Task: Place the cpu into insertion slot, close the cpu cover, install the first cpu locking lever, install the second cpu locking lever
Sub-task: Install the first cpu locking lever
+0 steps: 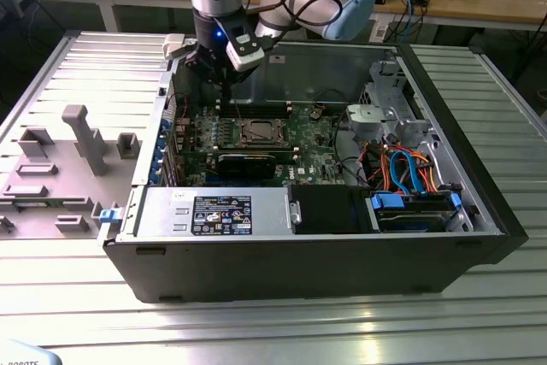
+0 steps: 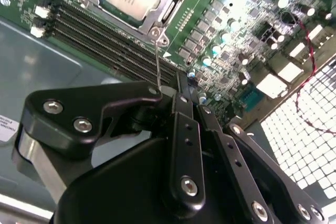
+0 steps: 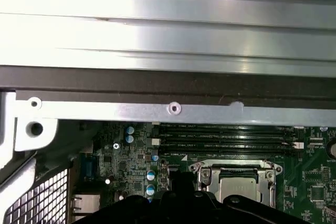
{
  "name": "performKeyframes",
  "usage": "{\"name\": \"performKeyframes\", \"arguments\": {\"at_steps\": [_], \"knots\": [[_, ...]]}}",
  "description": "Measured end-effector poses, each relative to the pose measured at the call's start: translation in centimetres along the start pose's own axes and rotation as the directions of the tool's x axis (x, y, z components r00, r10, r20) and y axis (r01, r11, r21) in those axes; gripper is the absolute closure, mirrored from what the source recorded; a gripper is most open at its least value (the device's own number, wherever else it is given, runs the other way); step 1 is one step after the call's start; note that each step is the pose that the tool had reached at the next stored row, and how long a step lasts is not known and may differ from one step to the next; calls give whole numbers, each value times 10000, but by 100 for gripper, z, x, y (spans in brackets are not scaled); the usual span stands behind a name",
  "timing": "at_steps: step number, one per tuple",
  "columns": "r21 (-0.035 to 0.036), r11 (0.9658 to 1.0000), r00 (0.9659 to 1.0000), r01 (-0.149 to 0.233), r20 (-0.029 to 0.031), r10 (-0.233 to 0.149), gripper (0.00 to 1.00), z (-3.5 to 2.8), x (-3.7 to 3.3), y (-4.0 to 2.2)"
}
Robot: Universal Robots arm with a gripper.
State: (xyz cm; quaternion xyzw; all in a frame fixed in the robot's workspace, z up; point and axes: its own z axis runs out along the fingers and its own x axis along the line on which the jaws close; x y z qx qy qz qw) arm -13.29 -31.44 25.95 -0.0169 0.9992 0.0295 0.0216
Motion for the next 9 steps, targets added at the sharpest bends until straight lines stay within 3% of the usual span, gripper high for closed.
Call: {"name": "performKeyframes", "arguments": {"at_steps": [4, 9], "knots": [[24, 10000, 10000, 2, 0, -2, 89, 3, -21, 2], [34, 10000, 10000, 2, -1, -2, 89, 9, -108, -1]]}}
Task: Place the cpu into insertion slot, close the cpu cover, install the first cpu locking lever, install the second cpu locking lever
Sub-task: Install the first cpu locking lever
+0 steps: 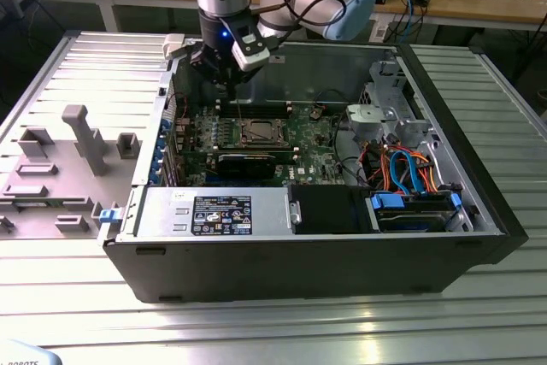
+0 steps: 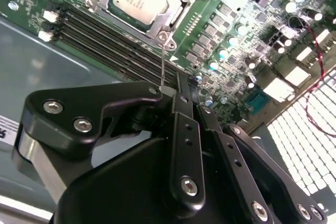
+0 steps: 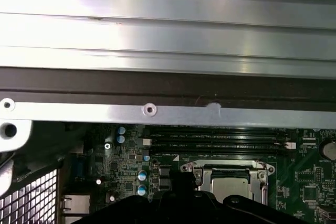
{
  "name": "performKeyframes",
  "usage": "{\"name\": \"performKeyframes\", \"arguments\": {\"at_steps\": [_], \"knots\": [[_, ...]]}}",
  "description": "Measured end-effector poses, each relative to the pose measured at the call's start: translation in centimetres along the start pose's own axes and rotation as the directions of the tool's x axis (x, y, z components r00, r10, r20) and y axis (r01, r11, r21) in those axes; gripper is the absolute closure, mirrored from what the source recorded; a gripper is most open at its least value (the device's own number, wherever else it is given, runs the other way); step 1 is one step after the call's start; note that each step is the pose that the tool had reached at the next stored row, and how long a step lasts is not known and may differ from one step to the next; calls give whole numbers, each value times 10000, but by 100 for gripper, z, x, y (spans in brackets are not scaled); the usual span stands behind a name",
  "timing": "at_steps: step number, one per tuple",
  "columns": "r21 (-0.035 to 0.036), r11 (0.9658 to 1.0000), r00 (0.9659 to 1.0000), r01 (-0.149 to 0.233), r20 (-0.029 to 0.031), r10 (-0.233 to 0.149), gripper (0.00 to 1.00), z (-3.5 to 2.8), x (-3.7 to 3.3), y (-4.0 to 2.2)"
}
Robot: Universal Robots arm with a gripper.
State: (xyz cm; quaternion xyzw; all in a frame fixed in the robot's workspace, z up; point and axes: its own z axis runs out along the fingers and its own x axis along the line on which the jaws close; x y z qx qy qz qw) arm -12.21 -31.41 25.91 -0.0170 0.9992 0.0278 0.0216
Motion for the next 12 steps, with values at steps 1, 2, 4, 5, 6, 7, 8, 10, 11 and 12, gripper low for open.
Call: {"name": "performKeyframes", "arguments": {"at_steps": [1, 2, 4, 5, 6, 7, 8, 10, 11, 12], "knots": [[3, 10000, 10000, 0, 0, 0, 89, 1, -18, -1], [10, 10000, 10000, 0, -1, 0, 89, 2, -48, -2], [44, 10000, 10000, 1, -1, -1, 89, 5, -98, -4], [56, 10000, 10000, 2, -2, -2, 89, 5, -104, -4], [96, 10000, 10000, 4, -3, -4, 89, 6, -114, -4], [133, 9999, 10000, 5, -5, -5, 89, 7, -129, -4], [176, 9998, 10000, 7, -6, -7, 89, 9, -154, -3], [219, 9998, 10000, 9, -8, -9, 89, 9, -163, -4], [220, 9998, 10000, 8, -8, -8, 89, 9, -163, -4], [217, 9998, 10000, 8, -7, -8, 89, 10, -164, -3]]}}
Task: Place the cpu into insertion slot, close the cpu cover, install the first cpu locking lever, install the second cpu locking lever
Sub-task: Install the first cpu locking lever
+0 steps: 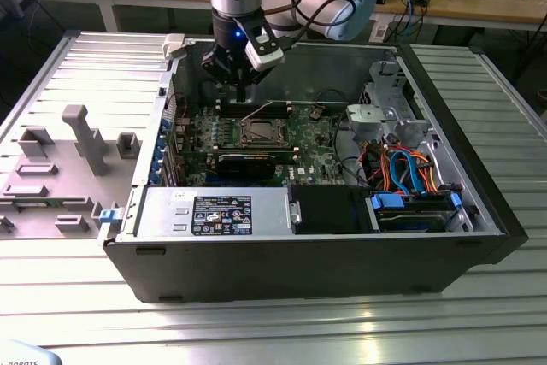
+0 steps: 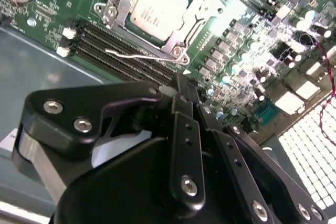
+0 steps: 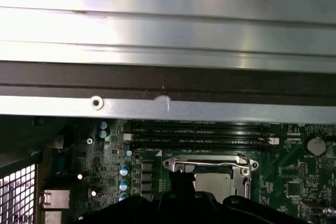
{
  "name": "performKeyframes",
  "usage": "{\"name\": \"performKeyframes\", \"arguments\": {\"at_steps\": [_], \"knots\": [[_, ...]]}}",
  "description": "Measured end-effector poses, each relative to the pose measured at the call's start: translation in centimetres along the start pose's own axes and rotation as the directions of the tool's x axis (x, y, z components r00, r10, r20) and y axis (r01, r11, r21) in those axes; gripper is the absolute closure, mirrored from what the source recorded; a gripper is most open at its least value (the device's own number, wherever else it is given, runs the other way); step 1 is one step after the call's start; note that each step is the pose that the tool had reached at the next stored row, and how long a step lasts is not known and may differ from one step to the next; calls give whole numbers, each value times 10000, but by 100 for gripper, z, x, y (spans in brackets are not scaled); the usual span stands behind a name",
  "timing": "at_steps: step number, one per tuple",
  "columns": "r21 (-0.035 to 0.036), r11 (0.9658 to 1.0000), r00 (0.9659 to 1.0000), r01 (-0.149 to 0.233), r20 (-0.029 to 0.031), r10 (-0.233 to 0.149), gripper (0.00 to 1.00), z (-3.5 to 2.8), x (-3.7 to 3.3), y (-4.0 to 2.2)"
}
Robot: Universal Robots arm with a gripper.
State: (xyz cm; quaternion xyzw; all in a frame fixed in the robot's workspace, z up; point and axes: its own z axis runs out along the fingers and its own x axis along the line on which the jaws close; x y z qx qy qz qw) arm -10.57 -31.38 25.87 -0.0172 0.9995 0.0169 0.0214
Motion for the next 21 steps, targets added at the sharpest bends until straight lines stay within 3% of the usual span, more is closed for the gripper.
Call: {"name": "performKeyframes", "arguments": {"at_steps": [2, 8, 10, 15, 21], "knots": [[-93, 10000, 10000, -3, 4, 3, 89, 13, -4, 0], [-126, 9999, 10000, -75, 7, 75, 89, 107, -96, -7], [-120, 9996, 9997, -250, 11, 250, 89, 125, -111, -8], [-140, 9995, 9996, -268, 13, 268, 89, 145, -137, 0], [-143, 9995, 9996, -269, 3, 269, 89, 196, -233, 28]]}}
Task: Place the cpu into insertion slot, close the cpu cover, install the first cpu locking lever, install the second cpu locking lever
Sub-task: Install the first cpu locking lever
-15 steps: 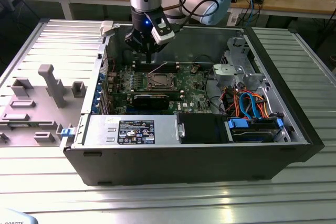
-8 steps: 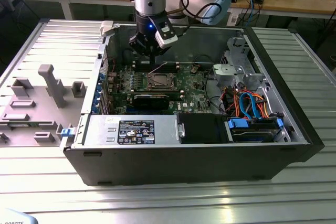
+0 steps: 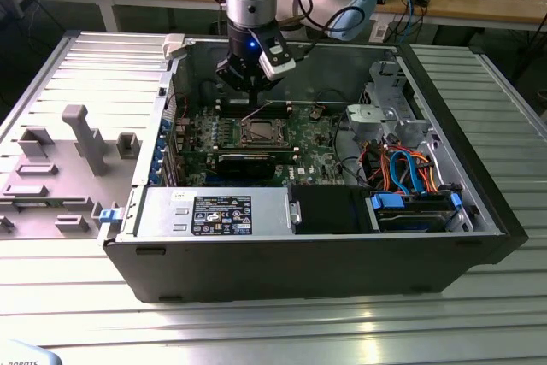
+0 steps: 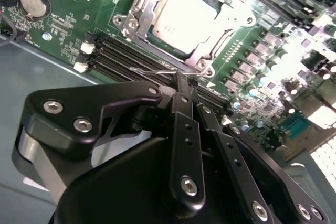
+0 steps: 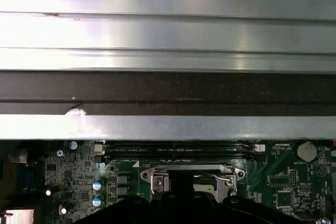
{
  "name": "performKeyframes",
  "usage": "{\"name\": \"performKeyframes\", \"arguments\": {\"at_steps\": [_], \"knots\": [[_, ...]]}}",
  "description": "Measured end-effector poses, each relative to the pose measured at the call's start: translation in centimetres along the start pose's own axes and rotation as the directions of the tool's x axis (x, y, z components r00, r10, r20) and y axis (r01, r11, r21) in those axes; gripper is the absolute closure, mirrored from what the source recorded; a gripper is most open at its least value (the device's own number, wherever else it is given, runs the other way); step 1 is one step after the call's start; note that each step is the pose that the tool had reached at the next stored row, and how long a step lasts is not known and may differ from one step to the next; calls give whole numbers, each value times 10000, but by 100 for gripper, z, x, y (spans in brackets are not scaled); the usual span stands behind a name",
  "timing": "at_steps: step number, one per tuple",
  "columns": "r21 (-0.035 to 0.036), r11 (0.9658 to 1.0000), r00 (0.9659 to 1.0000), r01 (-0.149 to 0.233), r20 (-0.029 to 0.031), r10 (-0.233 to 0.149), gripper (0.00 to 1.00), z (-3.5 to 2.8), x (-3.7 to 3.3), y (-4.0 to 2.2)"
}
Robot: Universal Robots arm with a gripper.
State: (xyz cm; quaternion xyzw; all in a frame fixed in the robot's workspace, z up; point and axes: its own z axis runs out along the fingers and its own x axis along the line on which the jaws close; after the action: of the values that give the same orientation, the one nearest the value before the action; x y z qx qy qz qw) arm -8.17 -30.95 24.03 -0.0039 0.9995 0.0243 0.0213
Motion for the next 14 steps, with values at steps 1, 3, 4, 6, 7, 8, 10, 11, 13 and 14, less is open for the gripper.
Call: {"name": "performKeyframes", "arguments": {"at_steps": [1, 3, 4, 6, 7, 8, 10, 11, 13, 14], "knots": [[-2, 10000, 10000, 0, -2, 0, 89, 13, -8, 4], [0, 10000, 10000, -1, -6, 1, 89, 37, -13, 7], [0, 10000, 10000, -2, -6, 2, 89, 50, -14, 8], [0, 10000, 10000, 1, -6, -1, 89, 73, -15, 12], [0, 10000, 10000, 2, -6, -2, 89, 83, -17, 13], [-1, 10000, 10000, 0, -6, 0, 89, 92, -19, 15], [0, 10000, 10000, 0, -9, 0, 89, 101, -38, 18], [0, 10000, 10000, 0, -11, 0, 89, 104, -47, 21], [-1, 10000, 10000, 0, -14, 0, 89, 115, -73, 24], [-1, 10000, 10000, 0, -16, 0, 89, 119, -79, 25]]}}
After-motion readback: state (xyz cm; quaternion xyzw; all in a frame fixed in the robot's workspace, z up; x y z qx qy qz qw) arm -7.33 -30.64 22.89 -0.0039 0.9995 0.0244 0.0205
